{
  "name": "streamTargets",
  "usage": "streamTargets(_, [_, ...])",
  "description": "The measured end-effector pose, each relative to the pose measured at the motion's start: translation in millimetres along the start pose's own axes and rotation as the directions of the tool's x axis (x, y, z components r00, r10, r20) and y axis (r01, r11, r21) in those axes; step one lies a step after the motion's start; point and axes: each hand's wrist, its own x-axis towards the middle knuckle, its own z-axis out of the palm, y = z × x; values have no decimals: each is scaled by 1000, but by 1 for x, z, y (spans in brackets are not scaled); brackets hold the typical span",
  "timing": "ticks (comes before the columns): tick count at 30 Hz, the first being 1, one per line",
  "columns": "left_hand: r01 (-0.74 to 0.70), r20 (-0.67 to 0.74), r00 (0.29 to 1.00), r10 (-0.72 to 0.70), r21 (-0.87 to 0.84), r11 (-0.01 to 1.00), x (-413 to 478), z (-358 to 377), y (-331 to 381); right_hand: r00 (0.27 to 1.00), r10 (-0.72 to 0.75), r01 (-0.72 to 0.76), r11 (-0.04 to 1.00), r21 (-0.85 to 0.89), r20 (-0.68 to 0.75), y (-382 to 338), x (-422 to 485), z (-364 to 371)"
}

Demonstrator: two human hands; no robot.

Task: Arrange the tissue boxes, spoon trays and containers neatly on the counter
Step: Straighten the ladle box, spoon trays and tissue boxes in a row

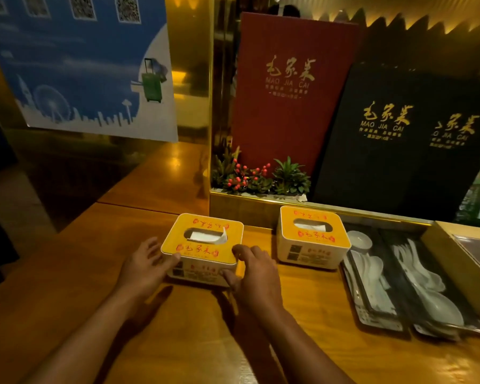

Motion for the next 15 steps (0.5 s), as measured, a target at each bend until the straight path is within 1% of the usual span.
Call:
streamTargets(3, [-10, 17, 1000, 11, -28, 1000, 6, 13, 0, 998, -47, 43, 992, -119, -29, 4, 5, -3])
streamTargets(8, [-23, 64, 998, 27, -50, 998, 20, 45, 14, 990, -78, 38, 949, -312, -116, 25, 19, -14])
streamTargets(15, [-38, 77, 996, 43, -64, 997, 41, 88, 29, 992, -104, 57, 877, -476, -73, 55, 44, -23])
